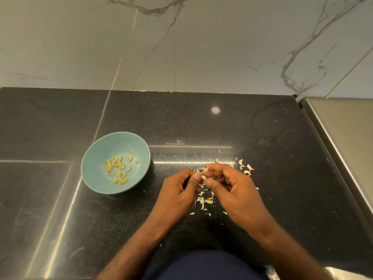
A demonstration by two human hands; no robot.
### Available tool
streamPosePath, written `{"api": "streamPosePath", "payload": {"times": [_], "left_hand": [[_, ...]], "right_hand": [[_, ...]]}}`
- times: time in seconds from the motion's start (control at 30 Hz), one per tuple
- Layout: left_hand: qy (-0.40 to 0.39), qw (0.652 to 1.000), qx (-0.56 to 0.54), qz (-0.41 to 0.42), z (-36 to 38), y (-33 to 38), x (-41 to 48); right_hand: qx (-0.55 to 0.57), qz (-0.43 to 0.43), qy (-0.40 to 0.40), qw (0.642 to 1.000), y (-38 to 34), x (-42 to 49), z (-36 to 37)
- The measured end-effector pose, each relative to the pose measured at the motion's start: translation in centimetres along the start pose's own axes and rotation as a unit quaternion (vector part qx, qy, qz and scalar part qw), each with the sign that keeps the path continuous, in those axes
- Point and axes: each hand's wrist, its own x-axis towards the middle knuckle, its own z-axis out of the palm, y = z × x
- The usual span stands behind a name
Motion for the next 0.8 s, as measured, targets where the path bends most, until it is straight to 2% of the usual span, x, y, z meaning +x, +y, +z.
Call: {"api": "streamPosePath", "payload": {"times": [0.13, 0.3, 0.4, 0.47, 0.53, 0.7, 0.8], "left_hand": [[0.011, 0.998, 0.042, 0.036, 0.2, -0.1, -0.2], [0.060, 0.988, 0.117, 0.086, 0.4, -0.8, -0.2], [0.066, 0.979, 0.157, 0.111, 0.6, -0.8, -0.3], [0.077, 0.963, 0.208, 0.153, 0.7, -0.8, -0.4], [0.086, 0.950, 0.239, 0.179, 0.8, -0.9, -0.3], [0.077, 0.951, 0.240, 0.179, 1.0, -1.0, -0.4], [0.063, 0.970, 0.180, 0.152, 1.2, -0.4, -0.6]], "right_hand": [[-0.040, -0.022, -0.002, 0.999, 0.0, 0.0, 0.2], [-0.045, 0.013, 0.000, 0.999, -0.1, 0.1, 1.1], [0.043, 0.080, 0.005, 0.996, -0.3, 0.0, 1.6], [0.129, 0.132, 0.005, 0.983, -0.4, 0.1, 1.7], [0.170, 0.170, -0.004, 0.971, -0.7, 0.2, 1.8], [0.133, 0.189, -0.019, 0.973, -0.7, 0.3, 2.2], [0.123, 0.189, -0.027, 0.974, -0.6, 0.4, 2.2]]}}
